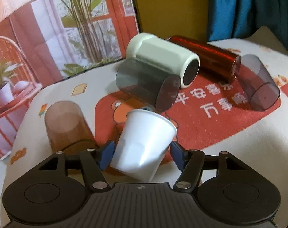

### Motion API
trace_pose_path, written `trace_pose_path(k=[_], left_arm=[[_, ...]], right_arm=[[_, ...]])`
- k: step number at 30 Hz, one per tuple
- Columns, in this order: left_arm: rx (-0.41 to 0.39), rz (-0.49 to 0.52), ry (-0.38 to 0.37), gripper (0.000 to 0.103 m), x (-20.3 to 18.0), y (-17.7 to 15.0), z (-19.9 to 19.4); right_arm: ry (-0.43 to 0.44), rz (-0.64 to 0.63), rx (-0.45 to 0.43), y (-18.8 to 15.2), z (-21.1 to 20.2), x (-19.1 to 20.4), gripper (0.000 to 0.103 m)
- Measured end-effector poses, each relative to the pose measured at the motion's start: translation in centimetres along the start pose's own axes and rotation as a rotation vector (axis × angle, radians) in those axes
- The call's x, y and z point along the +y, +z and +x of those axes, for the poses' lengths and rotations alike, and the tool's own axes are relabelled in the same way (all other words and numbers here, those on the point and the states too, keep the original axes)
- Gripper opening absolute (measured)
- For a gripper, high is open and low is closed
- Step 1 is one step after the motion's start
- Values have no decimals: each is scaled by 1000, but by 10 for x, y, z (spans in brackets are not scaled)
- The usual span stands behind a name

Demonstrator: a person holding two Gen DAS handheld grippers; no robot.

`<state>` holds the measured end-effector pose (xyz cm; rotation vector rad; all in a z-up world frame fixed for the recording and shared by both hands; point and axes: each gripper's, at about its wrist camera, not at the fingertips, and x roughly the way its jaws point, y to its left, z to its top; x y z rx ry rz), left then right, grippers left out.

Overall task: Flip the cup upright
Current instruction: 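Lift the cup with the left gripper while the right gripper grasps it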

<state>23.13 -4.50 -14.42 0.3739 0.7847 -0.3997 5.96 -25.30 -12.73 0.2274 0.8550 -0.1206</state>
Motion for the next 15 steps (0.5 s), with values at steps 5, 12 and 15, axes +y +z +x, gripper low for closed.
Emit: trace_pose_path(k=[5,12,15], left_arm=[[77,-196,-128,62,-2,-8,-20],[120,-259,-197,62,-56,-21,-46],[119,-230,-179,62,-80,-19,-50]], right_arm=[[35,40,10,-3,2,-4,103],[98,81,-2,-12,-6,-12,103],[96,107,-37,-15,-15,-23,103]])
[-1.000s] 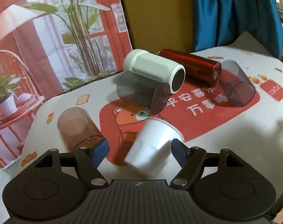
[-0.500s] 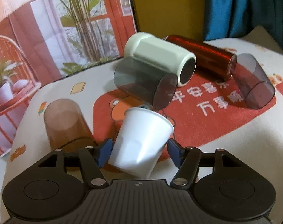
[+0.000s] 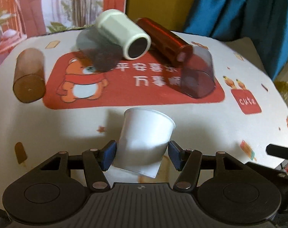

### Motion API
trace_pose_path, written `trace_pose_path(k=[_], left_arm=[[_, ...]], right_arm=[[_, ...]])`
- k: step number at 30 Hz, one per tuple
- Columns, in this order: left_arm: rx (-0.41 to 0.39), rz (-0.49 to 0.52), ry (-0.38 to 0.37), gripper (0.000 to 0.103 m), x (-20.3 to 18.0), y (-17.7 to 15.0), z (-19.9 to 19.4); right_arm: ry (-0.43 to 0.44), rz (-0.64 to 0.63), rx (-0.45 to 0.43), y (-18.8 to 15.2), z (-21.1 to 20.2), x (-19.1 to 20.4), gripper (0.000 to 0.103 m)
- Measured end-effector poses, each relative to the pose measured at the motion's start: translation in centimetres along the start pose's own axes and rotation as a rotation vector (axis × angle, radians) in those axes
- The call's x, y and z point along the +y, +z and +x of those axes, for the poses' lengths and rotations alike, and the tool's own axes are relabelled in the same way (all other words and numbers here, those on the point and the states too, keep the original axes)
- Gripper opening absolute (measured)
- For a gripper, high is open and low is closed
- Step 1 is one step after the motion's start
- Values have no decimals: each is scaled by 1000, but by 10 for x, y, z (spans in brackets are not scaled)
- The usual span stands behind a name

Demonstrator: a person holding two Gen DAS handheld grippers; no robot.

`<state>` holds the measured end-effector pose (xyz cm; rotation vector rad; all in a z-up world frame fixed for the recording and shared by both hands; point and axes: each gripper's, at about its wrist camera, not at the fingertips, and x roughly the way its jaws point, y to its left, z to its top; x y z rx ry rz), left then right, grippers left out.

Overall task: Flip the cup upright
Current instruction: 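Lift the cup with the left gripper while the right gripper grasps it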

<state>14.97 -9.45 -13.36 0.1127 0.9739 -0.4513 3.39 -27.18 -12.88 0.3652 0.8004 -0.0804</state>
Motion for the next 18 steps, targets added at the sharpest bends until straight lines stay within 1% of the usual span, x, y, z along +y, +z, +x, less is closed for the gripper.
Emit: trace_pose_path(k=[2,7,9,11,12,14,16,18], left_arm=[[4,6,-4,62,-11,-1,0],[20,11,-75,66,-22,-7,-2],[3,17,-79,72,-22,-9,-9],[-25,8,-83,72,-19,-10,-20],[-49,-5,-87,74,-15,-9,-29],[-96,-33,-73,80,-10,-9,-45],[-144,-66,-40,81,-1,-9,-61],[-182,-90,9,81,7,-11,-77]], right_arm=[[5,14,-30,-1,-8,-7,103],[-10,71,-49,-1,-16,-26,103],[-8,76,-49,-2,-16,-27,103],[-4,65,-46,-2,-15,-24,103],[0,58,-41,-3,-15,-22,103],[25,61,-10,-2,-11,-20,103],[61,80,41,-1,-3,-18,103],[111,118,87,1,7,-17,103]])
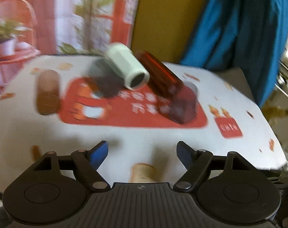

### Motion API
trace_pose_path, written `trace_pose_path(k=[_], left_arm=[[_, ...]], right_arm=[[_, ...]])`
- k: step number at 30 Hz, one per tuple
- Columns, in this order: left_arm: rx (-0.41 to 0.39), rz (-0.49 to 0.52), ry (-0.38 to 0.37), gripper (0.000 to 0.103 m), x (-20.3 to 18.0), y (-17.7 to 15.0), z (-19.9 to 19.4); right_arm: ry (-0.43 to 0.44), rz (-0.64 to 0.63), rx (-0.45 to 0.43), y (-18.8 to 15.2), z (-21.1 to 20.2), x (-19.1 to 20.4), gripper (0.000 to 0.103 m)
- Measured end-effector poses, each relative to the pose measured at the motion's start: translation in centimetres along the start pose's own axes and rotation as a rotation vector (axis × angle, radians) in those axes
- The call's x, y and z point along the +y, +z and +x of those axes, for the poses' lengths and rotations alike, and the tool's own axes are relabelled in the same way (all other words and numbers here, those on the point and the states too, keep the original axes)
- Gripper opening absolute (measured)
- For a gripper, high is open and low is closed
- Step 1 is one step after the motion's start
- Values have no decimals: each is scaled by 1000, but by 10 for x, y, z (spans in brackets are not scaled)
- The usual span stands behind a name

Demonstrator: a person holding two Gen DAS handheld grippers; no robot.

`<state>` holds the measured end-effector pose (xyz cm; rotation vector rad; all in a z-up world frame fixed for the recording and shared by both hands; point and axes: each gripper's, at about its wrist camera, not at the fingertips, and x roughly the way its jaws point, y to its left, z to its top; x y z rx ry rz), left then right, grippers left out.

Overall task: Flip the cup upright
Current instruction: 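Lift the cup with the left gripper while the right gripper grasps it, then turn the cup rim-up with the right gripper and lower it onto the mat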

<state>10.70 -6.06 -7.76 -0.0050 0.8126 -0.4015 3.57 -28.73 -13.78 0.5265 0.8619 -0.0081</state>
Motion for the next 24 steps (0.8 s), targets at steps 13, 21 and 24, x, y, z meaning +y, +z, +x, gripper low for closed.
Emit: trace_pose_path(k=[13,21,24], left_arm=[[-37,-152,162,82,58,-10,-26],[-1,-190,153,82,71,-21,-16],[4,-194,160,82,72,-25,-18]], right_arm=[[61,205,163,20,67,17,57],[27,68,115,14,62,29,57],[-53,-119,26,17,50,46,57]])
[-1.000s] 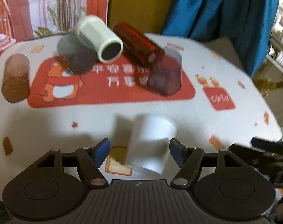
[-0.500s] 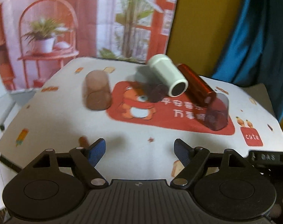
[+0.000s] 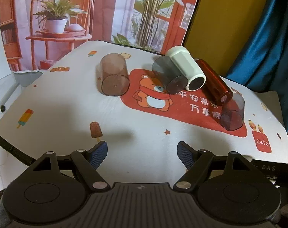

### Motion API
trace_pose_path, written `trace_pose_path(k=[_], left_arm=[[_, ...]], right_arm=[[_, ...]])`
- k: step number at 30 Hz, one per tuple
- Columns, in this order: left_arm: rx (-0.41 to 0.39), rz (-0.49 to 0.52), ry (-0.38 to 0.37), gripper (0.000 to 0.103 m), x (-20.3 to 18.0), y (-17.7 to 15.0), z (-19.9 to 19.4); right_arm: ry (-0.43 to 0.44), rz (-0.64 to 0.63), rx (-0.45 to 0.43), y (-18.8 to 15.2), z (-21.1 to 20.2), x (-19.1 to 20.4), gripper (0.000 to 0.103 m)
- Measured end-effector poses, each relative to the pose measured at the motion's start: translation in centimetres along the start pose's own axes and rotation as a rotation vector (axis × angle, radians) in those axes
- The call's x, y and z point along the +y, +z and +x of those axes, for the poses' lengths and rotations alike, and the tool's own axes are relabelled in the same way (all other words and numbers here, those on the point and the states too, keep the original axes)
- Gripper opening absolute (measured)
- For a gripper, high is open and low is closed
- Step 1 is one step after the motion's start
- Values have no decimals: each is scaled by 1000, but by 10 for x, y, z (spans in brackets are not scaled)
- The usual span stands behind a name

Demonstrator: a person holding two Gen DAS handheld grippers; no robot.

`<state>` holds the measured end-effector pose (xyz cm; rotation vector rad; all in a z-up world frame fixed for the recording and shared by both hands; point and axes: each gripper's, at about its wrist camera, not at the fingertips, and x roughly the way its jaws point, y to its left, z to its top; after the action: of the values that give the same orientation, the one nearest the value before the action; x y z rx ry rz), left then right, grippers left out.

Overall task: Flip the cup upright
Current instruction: 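Turn the cup rim-up with the right gripper and lower it onto the mat, then open the right gripper and withdraw it from the upright cup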

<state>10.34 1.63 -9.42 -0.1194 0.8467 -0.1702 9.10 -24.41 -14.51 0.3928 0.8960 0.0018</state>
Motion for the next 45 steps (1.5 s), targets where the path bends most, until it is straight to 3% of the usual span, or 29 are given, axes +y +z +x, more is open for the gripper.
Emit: trace_pose_path(k=[8,29,33,36,43,45], left_arm=[[-2,38,15,82,-8,-2,-2],[28,88,11,83,-14,-5,-1],[14,119,13,89,-20,-5,-6],[-3,142,13,91,-24,-5,-13],[-37,187,49,99,-34,-5,-30],[-64,201,67,99,-36,-3,-38]], right_arm=[[-72,-285,-240,12,-3,18,55],[-89,-233,-166,-14,1,0,52],[-91,-222,-174,-13,-8,0,67],[-112,-193,-171,-11,-17,-2,86],[-109,-124,-195,-7,-54,-9,103],[-120,-124,-204,-6,-69,-8,103]])
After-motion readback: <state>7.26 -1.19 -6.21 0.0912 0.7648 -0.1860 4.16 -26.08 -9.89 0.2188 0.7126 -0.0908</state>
